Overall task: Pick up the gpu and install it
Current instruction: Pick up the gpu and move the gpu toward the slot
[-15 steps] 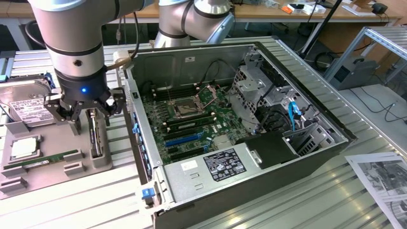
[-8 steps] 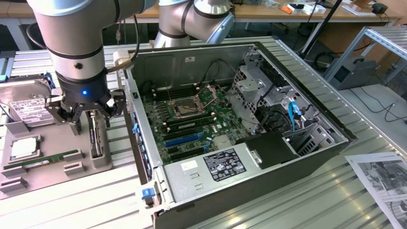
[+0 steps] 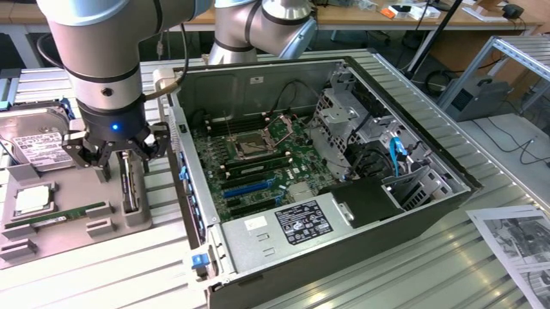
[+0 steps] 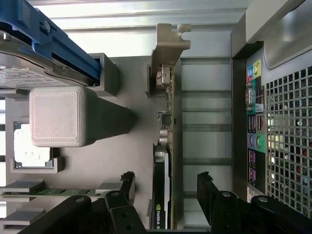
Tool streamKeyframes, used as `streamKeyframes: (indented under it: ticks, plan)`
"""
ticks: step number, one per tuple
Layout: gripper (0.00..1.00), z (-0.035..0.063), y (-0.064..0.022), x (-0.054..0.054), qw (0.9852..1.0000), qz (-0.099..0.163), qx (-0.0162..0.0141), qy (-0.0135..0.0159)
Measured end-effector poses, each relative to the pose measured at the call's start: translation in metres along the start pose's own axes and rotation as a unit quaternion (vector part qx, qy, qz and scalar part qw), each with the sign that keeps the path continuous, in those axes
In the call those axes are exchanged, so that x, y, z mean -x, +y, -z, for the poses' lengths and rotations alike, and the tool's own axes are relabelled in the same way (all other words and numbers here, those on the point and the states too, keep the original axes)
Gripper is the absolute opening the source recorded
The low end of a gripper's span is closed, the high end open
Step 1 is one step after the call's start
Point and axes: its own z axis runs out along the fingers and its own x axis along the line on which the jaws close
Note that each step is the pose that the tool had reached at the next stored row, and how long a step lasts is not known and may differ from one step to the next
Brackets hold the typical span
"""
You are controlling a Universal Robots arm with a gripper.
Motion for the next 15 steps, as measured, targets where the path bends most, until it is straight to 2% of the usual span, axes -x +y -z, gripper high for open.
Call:
streamKeyframes:
  ticks: [12, 13, 15]
  plan:
    - [0.63, -0.0001, 0.0000, 0.0000, 1.0000, 0.000, 0.0000, -0.0001]
    - [0.61, -0.0001, 0.0000, 0.0000, 1.0000, 0.000, 0.0000, 0.0000]
    - [0.49, -0.0001, 0.0000, 0.0000, 1.0000, 0.000, 0.0000, 0.0000]
